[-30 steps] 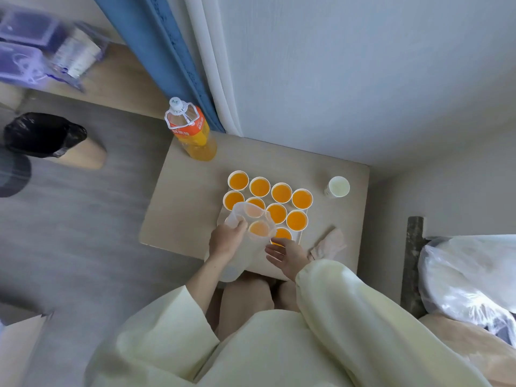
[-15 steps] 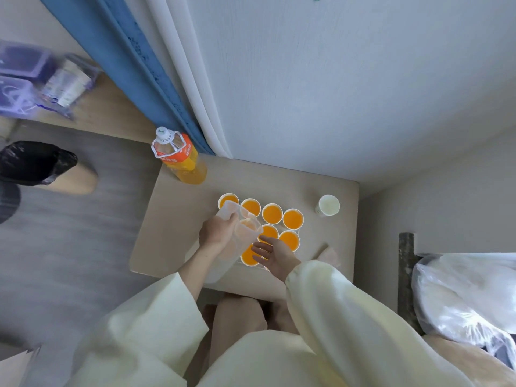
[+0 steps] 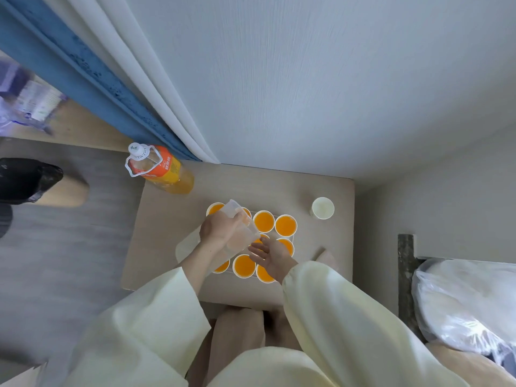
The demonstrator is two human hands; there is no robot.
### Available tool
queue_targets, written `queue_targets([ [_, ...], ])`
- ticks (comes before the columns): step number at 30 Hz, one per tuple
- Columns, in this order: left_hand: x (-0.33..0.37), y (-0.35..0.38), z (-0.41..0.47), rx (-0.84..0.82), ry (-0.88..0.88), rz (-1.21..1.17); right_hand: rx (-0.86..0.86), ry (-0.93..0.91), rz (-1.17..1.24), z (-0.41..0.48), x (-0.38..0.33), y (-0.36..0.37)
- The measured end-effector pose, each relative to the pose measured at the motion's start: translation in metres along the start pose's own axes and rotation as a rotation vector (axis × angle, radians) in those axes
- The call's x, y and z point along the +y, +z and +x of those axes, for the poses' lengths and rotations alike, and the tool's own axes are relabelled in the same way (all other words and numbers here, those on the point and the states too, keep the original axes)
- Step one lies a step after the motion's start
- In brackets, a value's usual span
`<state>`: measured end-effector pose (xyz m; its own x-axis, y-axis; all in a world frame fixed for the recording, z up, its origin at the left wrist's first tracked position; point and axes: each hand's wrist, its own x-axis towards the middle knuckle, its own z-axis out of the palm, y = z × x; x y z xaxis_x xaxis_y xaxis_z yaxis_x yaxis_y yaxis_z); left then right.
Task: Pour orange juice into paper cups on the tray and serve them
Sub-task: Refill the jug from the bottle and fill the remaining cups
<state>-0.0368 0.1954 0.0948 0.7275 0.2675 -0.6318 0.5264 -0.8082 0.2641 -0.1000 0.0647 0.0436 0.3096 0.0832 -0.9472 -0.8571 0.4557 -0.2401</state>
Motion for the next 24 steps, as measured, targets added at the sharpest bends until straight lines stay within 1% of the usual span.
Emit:
queue_targets([
  [4, 0.015, 0.003, 0.005, -0.026, 0.016, 0.042, 0.010, 0.001, 0.032, 0.004, -0.006, -0.008],
  [12, 0.039, 0.013, 0.008, 0.000, 0.050, 0.174, 0.009, 0.031, 0.051, 0.010, -0.011, -0.020],
  [24, 0.056, 0.024, 0.005, 0.011, 0.109, 0.248, -0.002, 0.069, 0.074, 0.009, -0.009, -0.029],
])
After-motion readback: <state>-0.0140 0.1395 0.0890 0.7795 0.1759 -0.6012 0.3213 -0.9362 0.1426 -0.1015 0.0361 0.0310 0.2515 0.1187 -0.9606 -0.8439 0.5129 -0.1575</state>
